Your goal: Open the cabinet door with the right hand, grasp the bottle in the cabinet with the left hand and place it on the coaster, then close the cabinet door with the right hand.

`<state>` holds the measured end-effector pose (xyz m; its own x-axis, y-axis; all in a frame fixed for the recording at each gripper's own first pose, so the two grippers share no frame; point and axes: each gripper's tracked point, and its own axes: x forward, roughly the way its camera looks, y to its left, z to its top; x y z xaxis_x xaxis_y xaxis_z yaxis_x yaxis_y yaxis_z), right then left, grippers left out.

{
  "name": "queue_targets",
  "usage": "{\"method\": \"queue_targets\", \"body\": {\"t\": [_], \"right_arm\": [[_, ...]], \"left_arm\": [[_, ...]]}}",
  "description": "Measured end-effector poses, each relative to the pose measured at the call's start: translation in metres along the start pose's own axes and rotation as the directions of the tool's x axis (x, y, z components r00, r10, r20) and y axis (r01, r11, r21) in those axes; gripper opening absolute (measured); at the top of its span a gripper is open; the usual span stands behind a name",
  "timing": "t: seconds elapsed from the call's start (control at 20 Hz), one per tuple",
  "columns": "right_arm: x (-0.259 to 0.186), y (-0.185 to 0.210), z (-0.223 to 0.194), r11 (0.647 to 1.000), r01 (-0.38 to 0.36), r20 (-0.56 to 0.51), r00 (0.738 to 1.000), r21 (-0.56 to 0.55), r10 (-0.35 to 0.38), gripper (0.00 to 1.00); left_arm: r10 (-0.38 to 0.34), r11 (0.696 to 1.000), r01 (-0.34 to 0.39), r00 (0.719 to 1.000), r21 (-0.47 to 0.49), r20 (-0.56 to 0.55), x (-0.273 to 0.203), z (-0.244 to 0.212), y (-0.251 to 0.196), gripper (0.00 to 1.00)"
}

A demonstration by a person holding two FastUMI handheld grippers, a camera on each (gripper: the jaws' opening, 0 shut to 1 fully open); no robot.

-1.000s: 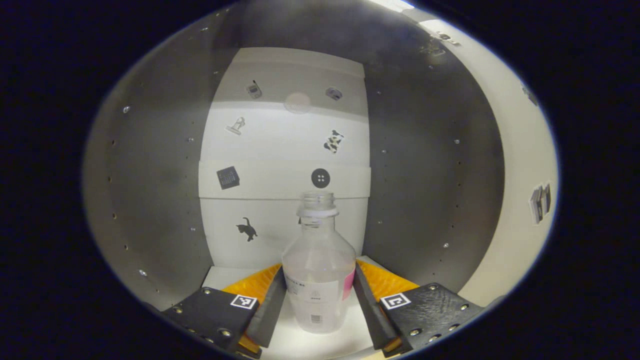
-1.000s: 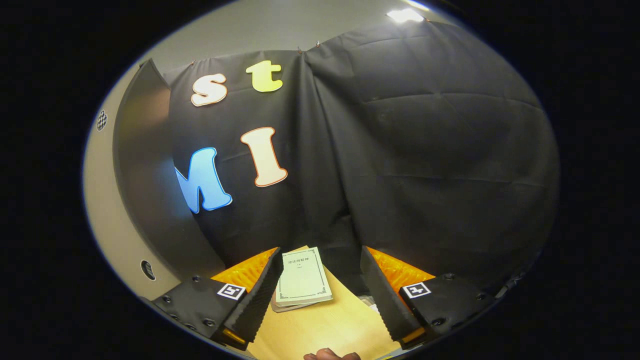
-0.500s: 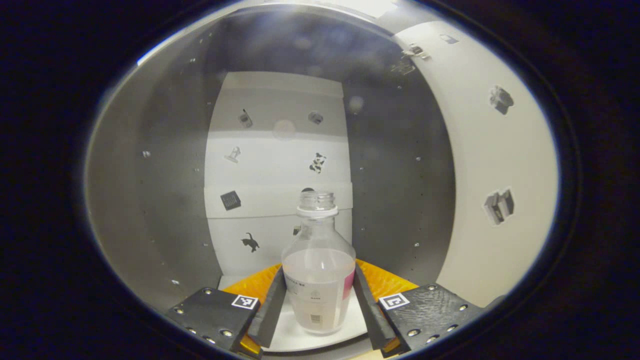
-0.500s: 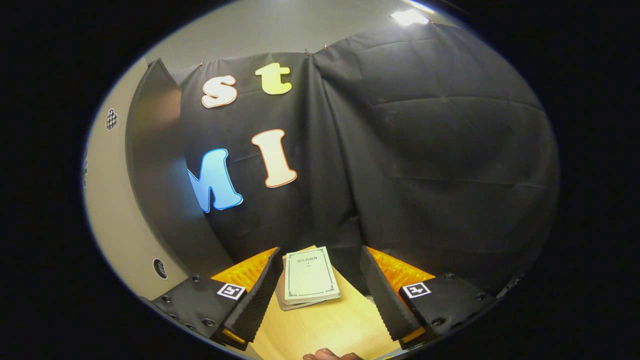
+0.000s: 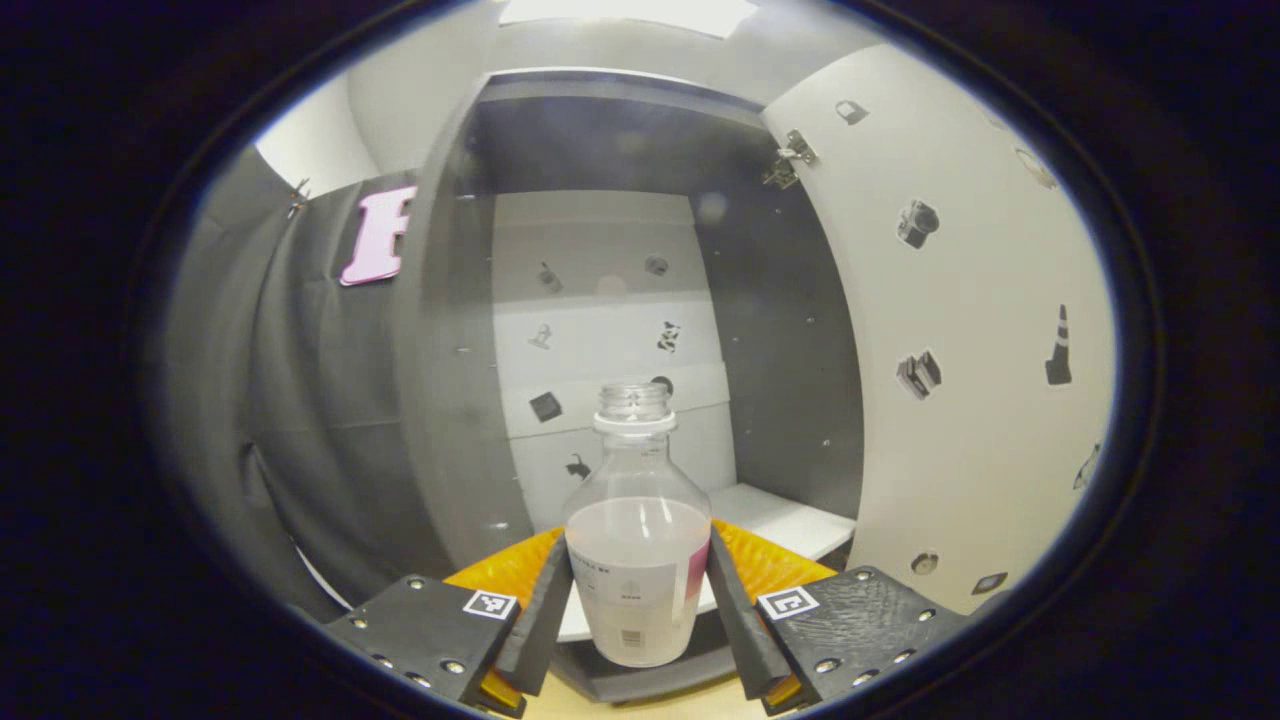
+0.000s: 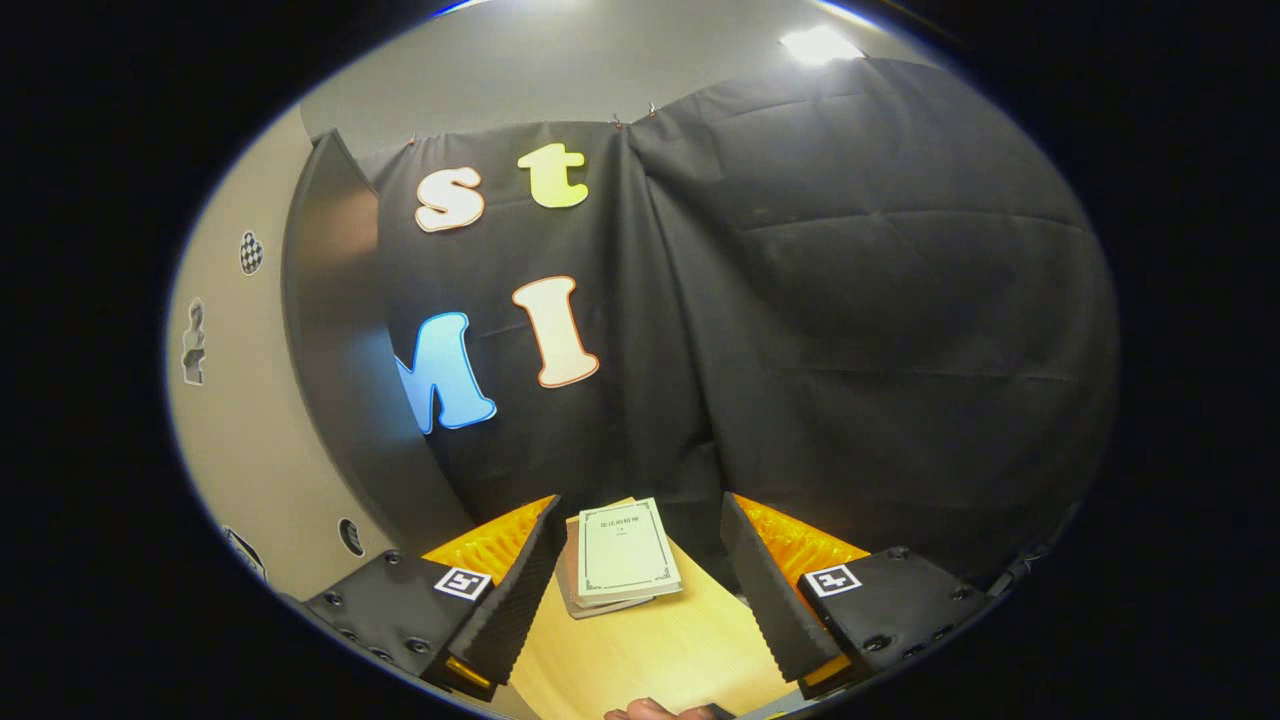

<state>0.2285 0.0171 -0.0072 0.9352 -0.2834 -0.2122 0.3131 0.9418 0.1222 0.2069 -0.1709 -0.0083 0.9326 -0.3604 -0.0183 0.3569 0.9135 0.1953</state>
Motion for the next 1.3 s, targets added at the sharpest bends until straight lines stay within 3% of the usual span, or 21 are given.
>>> {"method": "queue_targets", "body": {"t": [0.5,0.85,1.3], "right_arm": [[-0.015,0.027,0.008,0.997,-0.069,-0.010,0.998,-0.024,0.069,0.98],[-0.026,0.024,0.013,0.995,-0.065,-0.023,0.998,-0.074,0.064,0.98],[-0.044,0.005,0.023,1.000,0.011,-0.010,1.000,0.000,-0.011,0.98]], "left_arm": [[0.162,0.986,-0.163,0.986,-0.021,-0.043,-0.101,-0.112,0.069,0.71],[0.301,0.946,-0.311,0.948,-0.096,-0.101,-0.147,-0.203,0.091,0.71],[0.313,0.937,-0.335,0.932,-0.101,-0.185,-0.157,-0.298,0.092,0.72]]}}
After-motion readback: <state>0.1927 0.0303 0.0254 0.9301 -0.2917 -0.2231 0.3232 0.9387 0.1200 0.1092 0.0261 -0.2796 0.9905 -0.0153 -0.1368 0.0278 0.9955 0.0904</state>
